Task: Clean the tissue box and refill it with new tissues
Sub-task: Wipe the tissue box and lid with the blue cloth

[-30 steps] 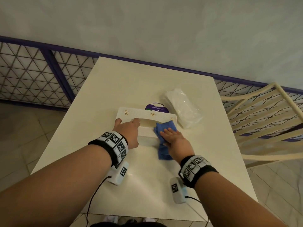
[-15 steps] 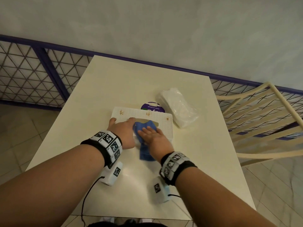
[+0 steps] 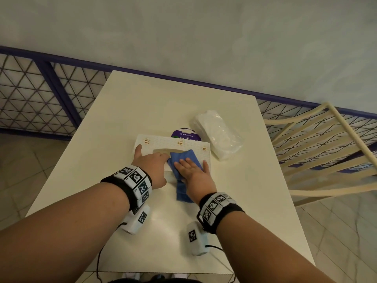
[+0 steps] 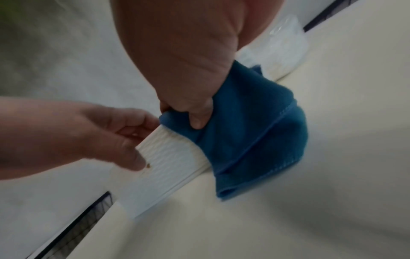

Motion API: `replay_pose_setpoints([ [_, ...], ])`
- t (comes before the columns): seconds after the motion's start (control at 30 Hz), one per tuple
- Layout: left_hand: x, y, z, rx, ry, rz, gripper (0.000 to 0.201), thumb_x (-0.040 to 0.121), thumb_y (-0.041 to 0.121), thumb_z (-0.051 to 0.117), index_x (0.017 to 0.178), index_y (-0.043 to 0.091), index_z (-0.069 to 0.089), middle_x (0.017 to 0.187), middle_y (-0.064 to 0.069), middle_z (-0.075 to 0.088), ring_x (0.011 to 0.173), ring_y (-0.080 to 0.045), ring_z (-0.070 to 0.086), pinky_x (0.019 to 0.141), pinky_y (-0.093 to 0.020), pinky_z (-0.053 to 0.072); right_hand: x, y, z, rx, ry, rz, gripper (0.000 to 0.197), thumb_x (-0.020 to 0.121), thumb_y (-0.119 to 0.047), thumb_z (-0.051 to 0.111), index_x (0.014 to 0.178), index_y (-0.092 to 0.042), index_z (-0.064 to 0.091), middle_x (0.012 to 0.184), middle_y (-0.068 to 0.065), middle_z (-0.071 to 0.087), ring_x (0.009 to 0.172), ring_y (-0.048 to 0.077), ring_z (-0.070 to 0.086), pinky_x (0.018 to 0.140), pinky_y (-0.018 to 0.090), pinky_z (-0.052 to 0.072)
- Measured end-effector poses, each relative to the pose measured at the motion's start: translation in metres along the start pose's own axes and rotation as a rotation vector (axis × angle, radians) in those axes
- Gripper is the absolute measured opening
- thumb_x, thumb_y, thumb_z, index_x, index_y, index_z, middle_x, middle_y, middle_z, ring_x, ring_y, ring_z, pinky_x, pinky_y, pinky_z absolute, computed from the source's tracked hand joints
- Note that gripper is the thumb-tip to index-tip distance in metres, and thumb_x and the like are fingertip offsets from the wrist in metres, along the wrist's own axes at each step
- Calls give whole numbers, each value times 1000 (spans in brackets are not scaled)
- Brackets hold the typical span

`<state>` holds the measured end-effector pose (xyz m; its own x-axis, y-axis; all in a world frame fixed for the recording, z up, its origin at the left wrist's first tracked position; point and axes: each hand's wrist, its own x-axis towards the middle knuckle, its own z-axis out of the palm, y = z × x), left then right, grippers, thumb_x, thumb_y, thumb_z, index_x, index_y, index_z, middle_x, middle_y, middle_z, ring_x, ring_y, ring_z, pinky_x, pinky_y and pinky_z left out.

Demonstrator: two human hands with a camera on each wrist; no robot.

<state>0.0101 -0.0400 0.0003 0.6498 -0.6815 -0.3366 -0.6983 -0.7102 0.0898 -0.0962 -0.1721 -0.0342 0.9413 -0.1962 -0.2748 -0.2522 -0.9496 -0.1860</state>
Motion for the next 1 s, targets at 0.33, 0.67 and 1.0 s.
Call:
replay_pose_setpoints([
  [0.33, 1, 16, -4, 148, -26, 9, 71, 79, 46, 50, 144, 34, 25, 129, 1, 51, 124, -20, 46, 108, -62, -15, -34, 30, -19, 313, 61, 155, 59, 87, 0, 52, 140, -25, 46, 153, -5, 36, 145, 9, 24, 115, 18, 17],
  [0.67, -16, 64, 8, 82, 34, 152, 60, 76, -1, 42, 129, 26, 45, 127, 3, 52, 123, -19, 45, 112, -59, -2, -95, 74, -46, 909, 521, 366, 40, 74, 9, 61, 95, -22, 75, 95, -3, 74, 93, 14, 67, 92, 29, 53],
  [1.0, -29, 52, 11, 76, -55, 199, 77, 80, 52, 60, 145, 29, 25, 150, 8, 31, 142, -17, 21, 113, -55, 2, -75, 20, -21, 256, -65, 124, 46, 98, -42, 40, 144, -39, 33, 154, -10, 32, 144, 16, 24, 112, 49, 28],
])
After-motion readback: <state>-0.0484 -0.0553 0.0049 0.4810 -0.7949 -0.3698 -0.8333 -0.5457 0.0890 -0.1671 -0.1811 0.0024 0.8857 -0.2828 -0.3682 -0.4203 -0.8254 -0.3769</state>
